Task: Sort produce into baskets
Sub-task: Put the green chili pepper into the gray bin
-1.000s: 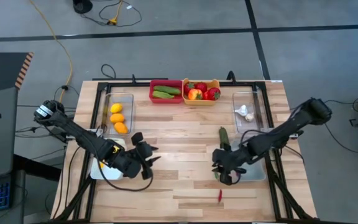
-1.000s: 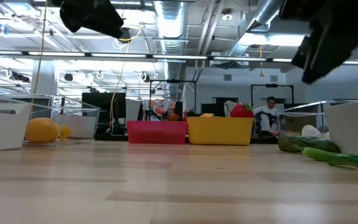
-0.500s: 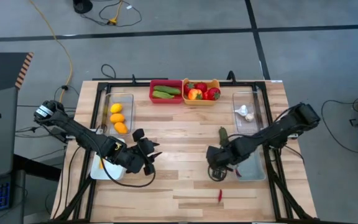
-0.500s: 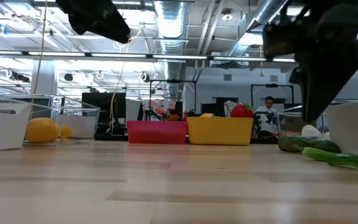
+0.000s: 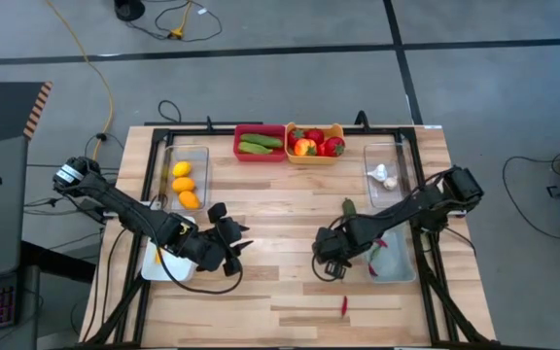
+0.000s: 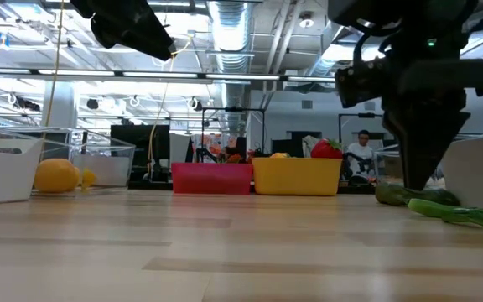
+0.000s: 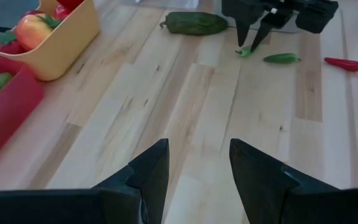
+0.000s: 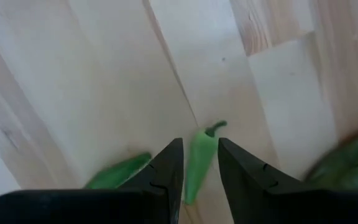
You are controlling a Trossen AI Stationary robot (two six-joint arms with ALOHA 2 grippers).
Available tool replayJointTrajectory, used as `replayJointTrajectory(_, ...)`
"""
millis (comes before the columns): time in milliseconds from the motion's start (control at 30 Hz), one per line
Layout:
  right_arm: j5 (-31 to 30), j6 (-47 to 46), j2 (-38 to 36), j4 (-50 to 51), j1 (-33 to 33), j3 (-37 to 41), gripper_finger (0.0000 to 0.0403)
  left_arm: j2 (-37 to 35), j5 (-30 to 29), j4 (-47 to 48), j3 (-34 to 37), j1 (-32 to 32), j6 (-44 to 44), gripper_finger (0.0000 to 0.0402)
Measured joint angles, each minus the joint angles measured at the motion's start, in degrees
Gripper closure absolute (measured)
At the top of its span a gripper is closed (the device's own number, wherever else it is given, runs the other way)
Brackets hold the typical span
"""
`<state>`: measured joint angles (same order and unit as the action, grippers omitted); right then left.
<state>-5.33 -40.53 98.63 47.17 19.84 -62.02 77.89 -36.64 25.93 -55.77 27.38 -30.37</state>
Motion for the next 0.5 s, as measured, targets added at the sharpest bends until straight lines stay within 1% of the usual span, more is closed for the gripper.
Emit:
replayJointTrajectory(67,0.9,-0.2,0.0,0.2,0.0,0.0,0.0276,0.0,0.0,0.0,0.0,0.0,0.0,0.0243)
replayJointTrajectory(500,0.9,-3.0,0.0,0.2,0.0,1.5,0.0276,0.0,0.1,0.1,0.0,0.0,0.0,0.0243)
